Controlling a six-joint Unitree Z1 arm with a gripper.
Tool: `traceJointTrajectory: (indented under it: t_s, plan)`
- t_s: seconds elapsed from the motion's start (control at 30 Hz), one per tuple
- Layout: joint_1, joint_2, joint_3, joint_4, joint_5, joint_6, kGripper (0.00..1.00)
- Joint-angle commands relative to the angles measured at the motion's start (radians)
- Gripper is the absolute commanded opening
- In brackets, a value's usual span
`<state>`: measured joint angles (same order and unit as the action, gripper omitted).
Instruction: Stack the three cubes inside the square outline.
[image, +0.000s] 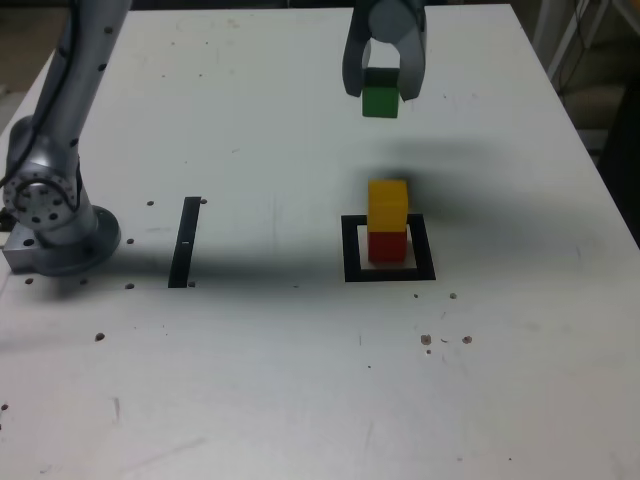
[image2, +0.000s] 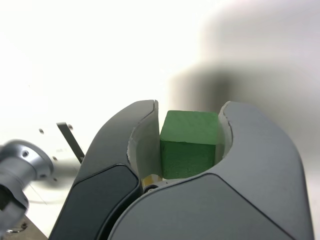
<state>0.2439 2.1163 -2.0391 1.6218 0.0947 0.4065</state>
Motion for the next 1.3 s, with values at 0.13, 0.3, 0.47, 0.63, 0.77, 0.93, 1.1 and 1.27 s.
traceJointTrajectory:
  t_s: [0.13, 0.3, 0.47, 0.63, 0.77, 0.93, 1.1, 1.27]
  plan:
    - [-0.086, -0.027, 0.024, 0.015, -0.025, -0.092, 0.22]
    - [-0.150, -0.040, 0.045, 0.015, -0.050, -0.170, 0.22]
    - [-0.196, -0.046, 0.071, 0.015, -0.062, -0.226, 0.22]
    - [-0.230, -0.047, 0.090, 0.014, -0.072, -0.263, 0.22]
    - [-0.252, -0.048, 0.095, 0.013, -0.075, -0.282, 0.22]
    - [-0.265, -0.047, 0.097, 0.013, -0.077, -0.294, 0.22]
    - [-0.267, -0.041, 0.092, 0.012, -0.079, -0.296, 0.22]
    - [-0.267, -0.027, 0.086, 0.009, -0.081, -0.296, 0.22]
